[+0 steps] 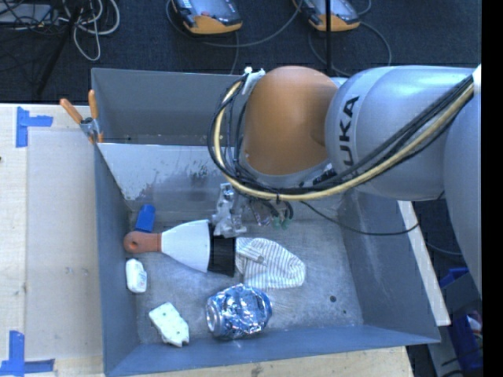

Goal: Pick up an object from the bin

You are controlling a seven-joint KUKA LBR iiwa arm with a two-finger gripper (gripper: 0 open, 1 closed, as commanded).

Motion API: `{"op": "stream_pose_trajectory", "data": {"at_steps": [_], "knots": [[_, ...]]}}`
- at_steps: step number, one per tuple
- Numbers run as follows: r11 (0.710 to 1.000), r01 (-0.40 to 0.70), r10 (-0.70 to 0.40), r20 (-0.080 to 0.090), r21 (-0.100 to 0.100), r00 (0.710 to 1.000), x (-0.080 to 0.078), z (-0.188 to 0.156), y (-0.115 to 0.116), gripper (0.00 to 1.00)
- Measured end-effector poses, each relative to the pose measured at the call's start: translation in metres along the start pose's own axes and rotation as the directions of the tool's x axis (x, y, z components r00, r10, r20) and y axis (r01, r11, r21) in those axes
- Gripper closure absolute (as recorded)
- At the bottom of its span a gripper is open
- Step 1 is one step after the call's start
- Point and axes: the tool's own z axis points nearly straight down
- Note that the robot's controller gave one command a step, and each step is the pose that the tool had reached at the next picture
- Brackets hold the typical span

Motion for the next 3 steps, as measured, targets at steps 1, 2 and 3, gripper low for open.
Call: {"op": "stream_pose_trajectory", "data": {"at_steps": [1, 2, 3], "knots": [[0.983, 0.183, -0.183, 0.009, 0.003, 0.983, 0.002, 0.027, -0.018, 1.00], [0.997, 0.074, -0.074, -0.019, -0.001, 0.997, 0.006, 0.026, -0.015, 1.00], [0.992, 0.122, -0.122, -0.004, 0.000, 0.992, -0.010, -0.041, -0.010, 1.00]]}}
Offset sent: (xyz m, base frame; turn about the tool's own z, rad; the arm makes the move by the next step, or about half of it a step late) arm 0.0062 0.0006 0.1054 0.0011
